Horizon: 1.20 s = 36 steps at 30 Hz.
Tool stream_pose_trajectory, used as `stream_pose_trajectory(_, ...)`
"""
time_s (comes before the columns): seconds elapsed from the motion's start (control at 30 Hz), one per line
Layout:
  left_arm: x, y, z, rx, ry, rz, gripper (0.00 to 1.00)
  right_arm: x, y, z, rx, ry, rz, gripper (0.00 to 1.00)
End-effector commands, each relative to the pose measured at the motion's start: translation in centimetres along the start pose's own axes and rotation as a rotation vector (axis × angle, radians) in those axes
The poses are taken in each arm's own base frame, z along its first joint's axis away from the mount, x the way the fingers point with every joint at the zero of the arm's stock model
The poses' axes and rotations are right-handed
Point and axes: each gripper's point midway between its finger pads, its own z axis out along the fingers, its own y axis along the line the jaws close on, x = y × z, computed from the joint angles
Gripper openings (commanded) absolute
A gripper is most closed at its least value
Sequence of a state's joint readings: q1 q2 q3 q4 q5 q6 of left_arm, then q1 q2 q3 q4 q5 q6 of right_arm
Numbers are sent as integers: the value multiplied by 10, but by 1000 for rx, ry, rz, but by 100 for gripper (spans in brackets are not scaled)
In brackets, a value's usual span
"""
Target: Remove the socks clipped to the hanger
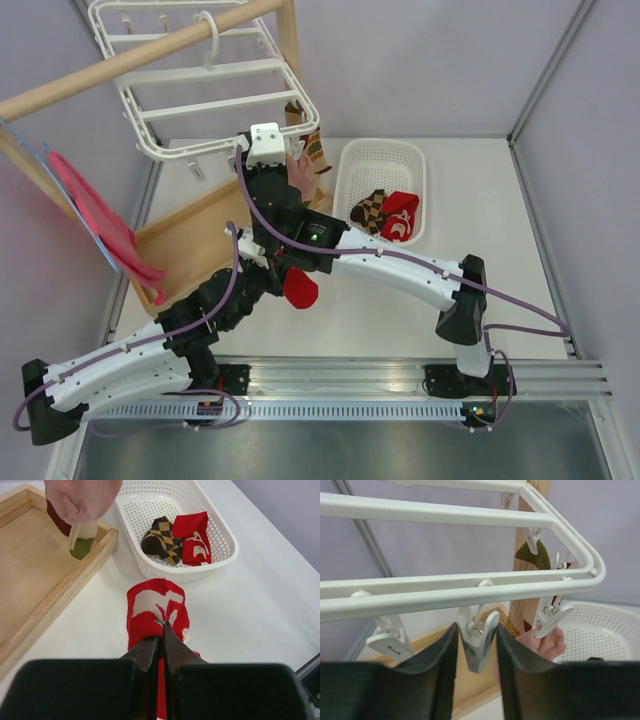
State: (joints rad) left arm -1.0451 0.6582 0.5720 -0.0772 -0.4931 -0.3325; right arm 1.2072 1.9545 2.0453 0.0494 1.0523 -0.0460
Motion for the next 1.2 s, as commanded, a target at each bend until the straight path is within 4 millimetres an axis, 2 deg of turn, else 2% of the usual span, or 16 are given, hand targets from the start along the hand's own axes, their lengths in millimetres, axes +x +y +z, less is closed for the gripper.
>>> stream_pose_trajectory(0.0, -1, -5, -3, 20, 3, -27, 2, -24, -13, -10, -4, -22, 44, 45)
stream_pose_trajectory(0.03, -1, -4, -4, 19, 3, -28, 2, -22, -13, -12, -8, -18, 44, 53)
stream_pose_trajectory(0.07, -2, -4, -4, 22, 2, -28, 2, -21, -15, -12, -10, -15, 42, 71)
stream_pose_trajectory(0.1, -3, -4, -5, 22, -1, -30, 2, -19, -17, -15, -17, -8, 41, 73)
stream_pose_trajectory(0.37, 10, 1, -5, 12, 27, -6, 2, -5, -37, -36, -75, 28, 66, 77)
stream_pose_trajectory(0.47, 20, -1, 0, 18, 57, 24, 2, 13, -48, -45, -97, 51, 44, 79)
stream_pose_trajectory(0.57, 28, -7, 7, 39, 91, 55, 2, 52, -68, -54, -72, 101, -5, 80)
stream_pose_trajectory(0.63, 29, -13, 11, 56, 104, 62, 2, 56, -84, -58, -61, 108, 20, 81)
stream_pose_trajectory(0.67, 33, -18, 15, 70, 118, 67, 2, 76, -90, -61, -68, 137, 25, 81)
stream_pose_trajectory(0.7, 34, -21, 17, 80, 123, 67, 2, 70, -100, -64, -71, 132, 69, 81)
stream_pose_trajectory(0.77, 28, -32, 22, 116, 117, 59, 2, 92, -126, -60, -44, 164, 72, 81)
stream_pose_trajectory(0.83, 24, -41, 29, 133, 121, 64, 2, 90, -151, -55, -31, 166, 144, 82)
stream_pose_trajectory(1.0, 2, -75, 50, 219, 94, 57, 2, 112, -215, -56, 25, 201, 229, 82)
stream_pose_trajectory(1.1, -9, -95, 74, 239, 99, 80, 2, 125, -254, -53, 53, 222, 309, 83)
stream_pose_trajectory(1.13, -30, -106, 81, 250, 66, 71, 2, 130, -270, -49, 60, 234, 333, 83)
stream_pose_trajectory(1.17, -15, -110, 98, 247, 110, 97, 2, 137, -280, -52, 71, 242, 357, 83)
